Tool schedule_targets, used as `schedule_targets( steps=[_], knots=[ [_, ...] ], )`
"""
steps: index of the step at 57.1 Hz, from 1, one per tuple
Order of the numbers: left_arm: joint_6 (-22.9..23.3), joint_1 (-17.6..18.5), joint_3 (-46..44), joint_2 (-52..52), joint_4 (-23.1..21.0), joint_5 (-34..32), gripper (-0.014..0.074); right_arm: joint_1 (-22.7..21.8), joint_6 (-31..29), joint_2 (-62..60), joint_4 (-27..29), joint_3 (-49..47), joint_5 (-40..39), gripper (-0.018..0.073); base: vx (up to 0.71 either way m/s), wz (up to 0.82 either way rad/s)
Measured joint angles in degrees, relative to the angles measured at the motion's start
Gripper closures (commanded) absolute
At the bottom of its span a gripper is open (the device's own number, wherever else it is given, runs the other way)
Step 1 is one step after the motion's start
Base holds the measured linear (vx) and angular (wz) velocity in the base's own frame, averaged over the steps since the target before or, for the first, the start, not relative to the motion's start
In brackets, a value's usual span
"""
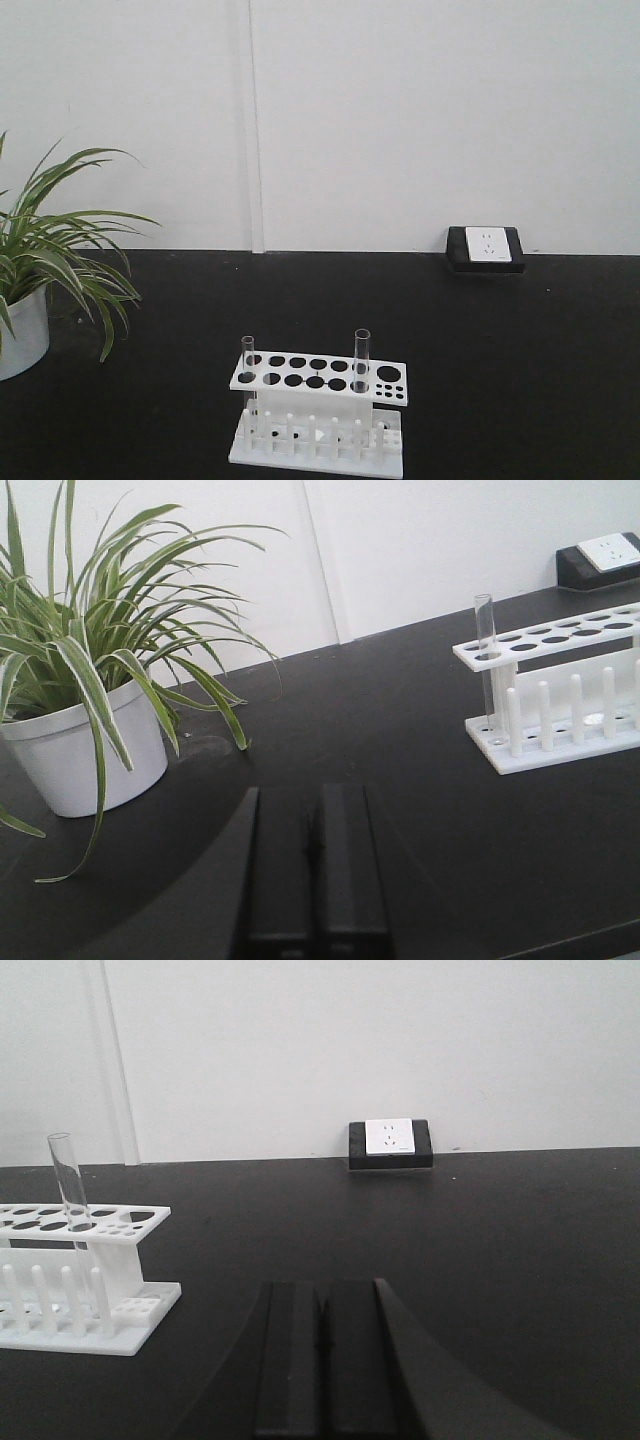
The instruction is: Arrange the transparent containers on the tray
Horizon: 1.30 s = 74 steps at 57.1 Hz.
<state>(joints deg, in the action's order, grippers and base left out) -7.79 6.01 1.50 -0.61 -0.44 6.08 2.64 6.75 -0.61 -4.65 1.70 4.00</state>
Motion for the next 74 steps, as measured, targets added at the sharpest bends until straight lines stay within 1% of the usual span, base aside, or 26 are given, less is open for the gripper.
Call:
schedule_targets(
  steps=[5, 10, 12, 17, 20, 23, 26, 30, 33, 37, 39, 47, 57, 60, 66, 74],
  knots=[
    [0.0, 0.0, 0.0, 0.0, 0.0, -0.97, 0.06, 0.0, 0.0, 0.0, 0.0, 0.0, -1.29, 0.0571, 0.0, 0.0],
    [0.16, 0.0, 0.05, 0.0, 0.0, -4.91, 0.06, 0.0, 0.0, 0.0, 0.0, 0.11, -5.19, 0.0571, 0.0, 0.0],
    [0.67, 0.0, 0.12, 0.0, 0.0, -7.66, 0.06, 0.0, 0.0, 0.0, 0.0, 0.11, -7.32, 0.0571, 0.0, 0.0],
    [2.98, 0.0, 0.12, 0.0, 0.0, -15.29, 0.06, 0.0, 0.06, 0.0, 0.0, 0.11, -11.99, 0.0571, 0.0, 0.0],
    [4.87, 0.0, 0.12, 0.0, 0.0, -19.39, 0.06, 0.0, 0.17, 0.0, 0.0, -0.19, -12.73, 0.0571, 0.0, 0.0],
    [7.13, 0.0, -0.15, -0.04, 0.04, -21.22, 0.06, 0.0, 0.23, 0.0, 0.0, -1.41, -12.02, 0.0571, 0.0, 0.0],
    [9.05, 0.0, -1.39, -0.04, 0.04, -19.6, 0.06, 0.0, 0.35, 0.0, 0.0, -3.79, -10.99, 0.0571, 0.0, 0.0],
    [10.94, 0.0, -5.98, -0.04, 0.04, -15.42, 0.06, 0.0, 0.15, 0.0, 0.0, -8.25, -9.44, 0.0571, 0.0, 0.0],
    [11.18, 0.0, -10.54, 0.04, 0.44, -12.35, 0.06, 0.0, -0.52, 0.36, -0.25, -12.54, -8.44, 0.0571, 0.0, -0.01],
    [10.56, 0.0, -16.36, 1.48, 0.44, -10.13, 0.06, 0.0, -1.71, 2.42, -0.83, -18.65, -7.74, 0.0571, 0.0, -0.01],
    [9.74, 0.0, -20.92, 3.49, 0.44, -9.42, 0.06, 0.0, -2.43, 4.36, -1.38, -21.91, -7.67, 0.0571, 0.0, 0.0],
    [6.96, 0.0, -33.14, 15.7, 0.44, -8.31, 0.06, 0.0, -3.62, 15.13, -2.47, -31.98, -7.97, 0.0571, 0.0, 0.0],
    [6.38, 0.0, -45.46, 33.07, 0.44, -7.25, 0.06, 0.0, -3.67, 30.29, -2.6, -39.68, -8.67, 0.0571, 0.0, 0.0],
    [6.38, 0.0, -47.77, 38.28, 0.44, -6.84, 0.06, 0.0, -3.61, 34.28, -2.6, -40.99, -8.68, 0.0571, 0.0, 0.0],
    [6.98, 0.0, -50.26, 44.67, -0.2, -6.08, 0.06, 0.0, -3.49, 39.8, -2.6, -41.95, -8.68, 0.0571, 0.0, 0.0],
    [8.56, 0.0, -50.75, 49.39, -1.44, -4.8, 0.0592, 0.0, -3.47, 44.1, -2.6, -41.99, -7.58, 0.0561, 0.0, 0.0]
  ],
)
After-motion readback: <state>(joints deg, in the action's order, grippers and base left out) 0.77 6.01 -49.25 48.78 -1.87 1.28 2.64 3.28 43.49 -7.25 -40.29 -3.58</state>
